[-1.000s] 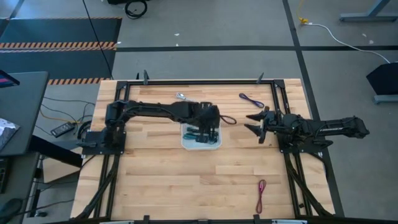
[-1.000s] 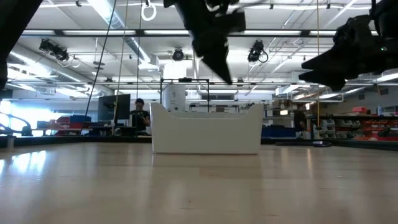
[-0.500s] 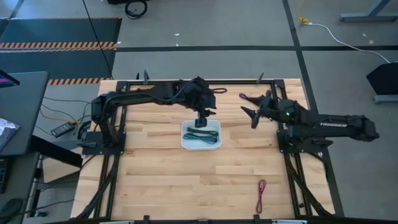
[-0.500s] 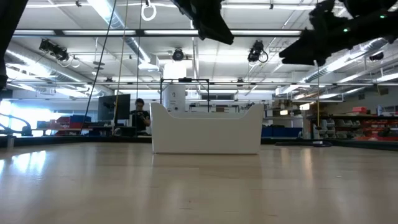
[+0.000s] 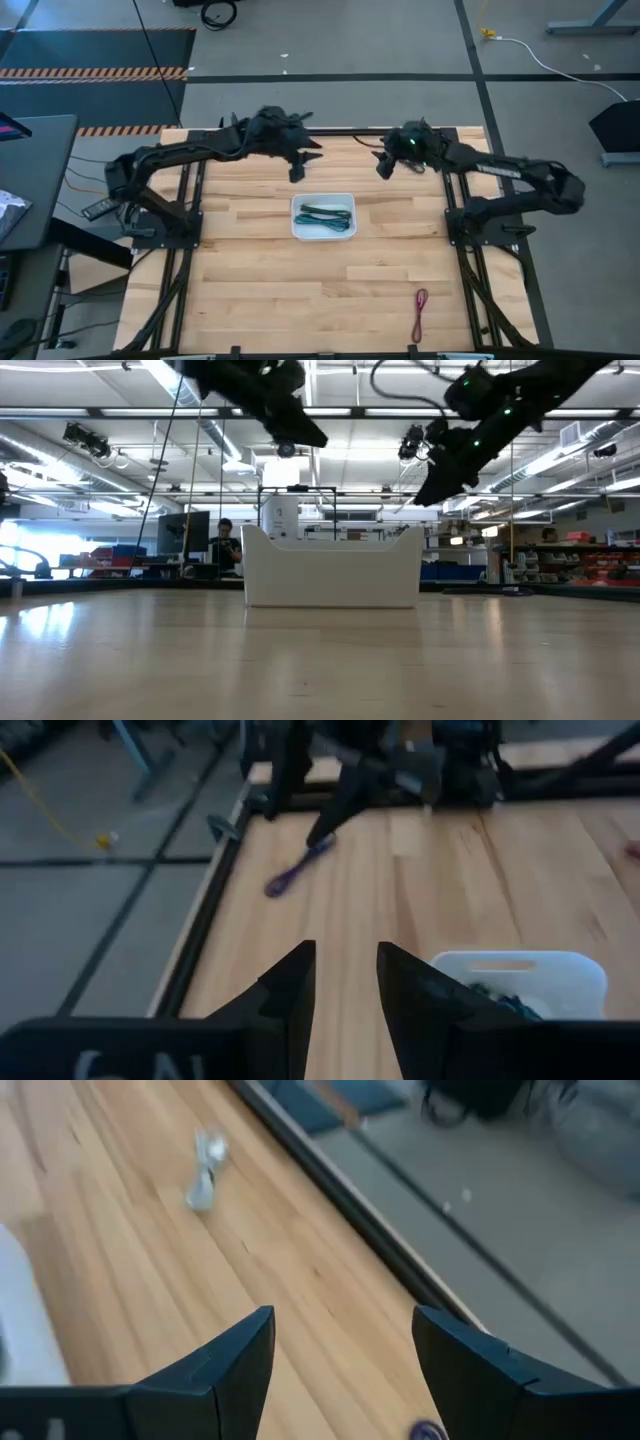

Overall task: Pick and place USB-C Cables
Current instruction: Put the purple charger cable into the white bin

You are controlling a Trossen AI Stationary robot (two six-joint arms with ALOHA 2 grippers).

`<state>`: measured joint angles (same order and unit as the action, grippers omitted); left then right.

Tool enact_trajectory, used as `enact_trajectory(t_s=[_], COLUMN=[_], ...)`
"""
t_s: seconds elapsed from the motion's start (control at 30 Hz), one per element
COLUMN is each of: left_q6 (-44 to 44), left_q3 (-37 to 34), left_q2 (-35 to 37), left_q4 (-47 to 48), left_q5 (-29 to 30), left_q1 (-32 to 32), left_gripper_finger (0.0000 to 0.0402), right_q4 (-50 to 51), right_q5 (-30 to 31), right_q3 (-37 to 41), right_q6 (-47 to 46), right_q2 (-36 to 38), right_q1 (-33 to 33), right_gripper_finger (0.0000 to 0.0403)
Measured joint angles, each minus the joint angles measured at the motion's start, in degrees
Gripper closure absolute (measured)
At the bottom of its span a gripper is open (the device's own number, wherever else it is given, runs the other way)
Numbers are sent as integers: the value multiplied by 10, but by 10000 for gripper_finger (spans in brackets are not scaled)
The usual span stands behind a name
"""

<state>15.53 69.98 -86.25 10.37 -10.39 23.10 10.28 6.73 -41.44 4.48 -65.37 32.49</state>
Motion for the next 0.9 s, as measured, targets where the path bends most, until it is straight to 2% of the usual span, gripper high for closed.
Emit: enact_trajectory(t_s=[0.2, 0.37, 0.47, 0.67, 0.9], left_q6=[4, -14, -30, -42, -51], left_q3=[-112, -225, -280, -328, -387], left_q2=[46, 48, 48, 78, 130], left_q4=[-118, -284, -357, -390, -428], left_q5=[-6, -65, -70, -78, -78], left_q1=[27, 48, 58, 63, 70], left_gripper_finger=[285, 285, 285, 285, 285], right_q4=[115, 164, 183, 223, 315], right_q5=[-3, 0, 14, 29, 49], right_q3=[-83, -108, -118, -160, -212], right_q6=[30, 32, 36, 43, 43], right_q2=[-96, -156, -182, -218, -260], right_q1=[49, 69, 73, 73, 83], right_gripper_finger=[159, 159, 159, 159, 159])
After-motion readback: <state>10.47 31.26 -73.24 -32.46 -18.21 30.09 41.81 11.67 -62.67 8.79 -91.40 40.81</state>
